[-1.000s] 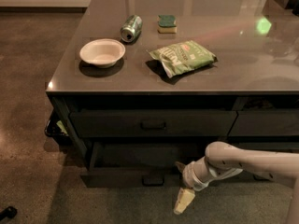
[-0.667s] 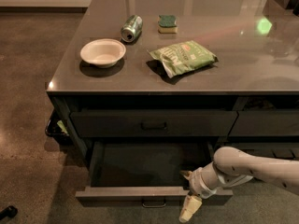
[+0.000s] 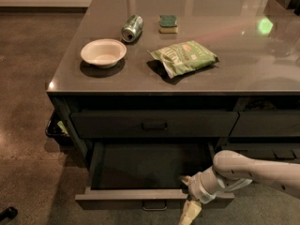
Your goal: Open middle drawer
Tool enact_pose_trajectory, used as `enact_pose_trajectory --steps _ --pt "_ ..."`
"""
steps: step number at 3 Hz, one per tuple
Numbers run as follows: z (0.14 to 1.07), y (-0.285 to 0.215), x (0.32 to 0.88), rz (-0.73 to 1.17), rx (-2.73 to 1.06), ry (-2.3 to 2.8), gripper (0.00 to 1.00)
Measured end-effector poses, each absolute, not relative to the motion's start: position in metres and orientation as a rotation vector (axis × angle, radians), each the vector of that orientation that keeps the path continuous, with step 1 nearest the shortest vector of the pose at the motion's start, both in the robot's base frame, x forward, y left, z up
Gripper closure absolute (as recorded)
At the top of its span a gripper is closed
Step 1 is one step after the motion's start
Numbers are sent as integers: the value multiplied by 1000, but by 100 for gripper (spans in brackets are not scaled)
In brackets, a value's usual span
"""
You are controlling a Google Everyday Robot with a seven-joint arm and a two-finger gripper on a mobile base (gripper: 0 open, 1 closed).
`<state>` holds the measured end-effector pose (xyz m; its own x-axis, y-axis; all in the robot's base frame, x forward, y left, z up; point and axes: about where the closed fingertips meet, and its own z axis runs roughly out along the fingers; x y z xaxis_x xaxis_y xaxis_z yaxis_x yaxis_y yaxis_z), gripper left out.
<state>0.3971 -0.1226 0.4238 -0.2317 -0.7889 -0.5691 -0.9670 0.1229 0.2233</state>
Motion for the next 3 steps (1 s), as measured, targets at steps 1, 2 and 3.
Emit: enact_pose_trajectory --steps 1,2,3 --pt "424 -120 366 891 -1686 2093 0" --pt "429 -123 336 941 -1630 2102 0" --pt "435 -127 320 949 -1584 2110 0"
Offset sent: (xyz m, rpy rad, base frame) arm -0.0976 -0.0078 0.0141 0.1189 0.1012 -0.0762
